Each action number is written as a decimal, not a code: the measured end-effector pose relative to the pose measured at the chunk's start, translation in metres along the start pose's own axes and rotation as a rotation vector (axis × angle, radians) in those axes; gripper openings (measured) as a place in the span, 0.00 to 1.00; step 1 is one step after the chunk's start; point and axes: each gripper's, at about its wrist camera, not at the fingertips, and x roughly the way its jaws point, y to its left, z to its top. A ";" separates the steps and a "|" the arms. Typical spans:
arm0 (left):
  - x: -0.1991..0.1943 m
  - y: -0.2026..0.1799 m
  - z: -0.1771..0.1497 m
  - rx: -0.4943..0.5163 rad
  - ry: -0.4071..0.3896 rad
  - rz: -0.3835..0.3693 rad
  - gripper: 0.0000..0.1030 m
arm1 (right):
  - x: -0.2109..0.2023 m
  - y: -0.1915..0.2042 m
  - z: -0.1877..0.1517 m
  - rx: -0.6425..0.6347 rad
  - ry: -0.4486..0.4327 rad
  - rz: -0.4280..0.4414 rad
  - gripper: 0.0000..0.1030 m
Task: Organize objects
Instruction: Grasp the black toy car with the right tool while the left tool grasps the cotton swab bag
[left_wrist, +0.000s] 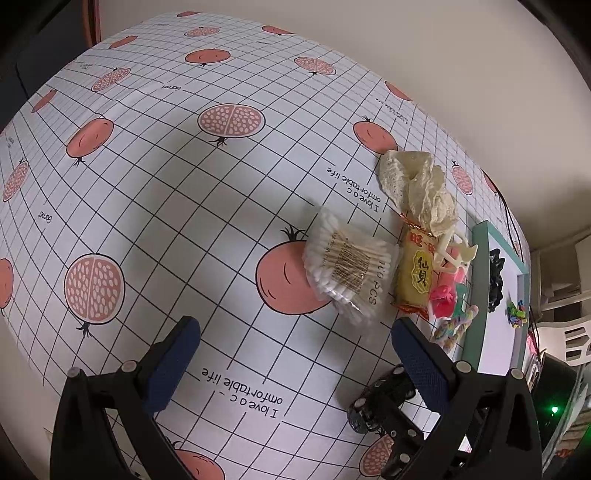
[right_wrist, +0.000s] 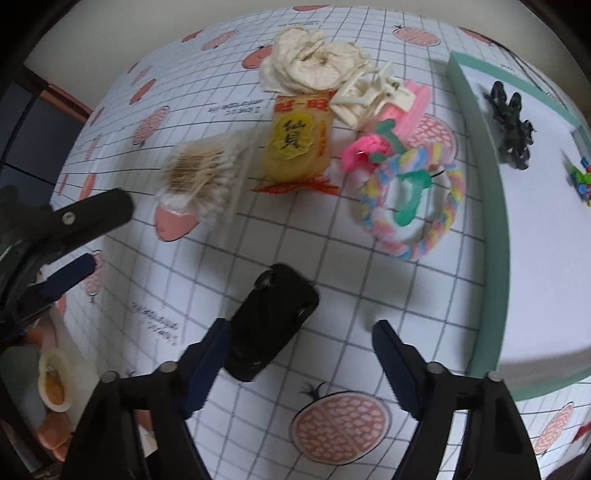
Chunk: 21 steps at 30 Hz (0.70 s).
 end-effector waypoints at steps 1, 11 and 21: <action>-0.001 0.000 0.000 -0.001 -0.001 -0.002 1.00 | 0.000 0.002 -0.001 -0.001 0.000 0.009 0.74; 0.001 0.000 -0.001 -0.003 0.007 -0.005 1.00 | 0.013 0.030 0.002 -0.071 -0.013 -0.048 0.52; 0.010 -0.006 0.000 0.013 0.003 -0.011 1.00 | 0.006 0.015 0.007 -0.034 -0.040 -0.064 0.34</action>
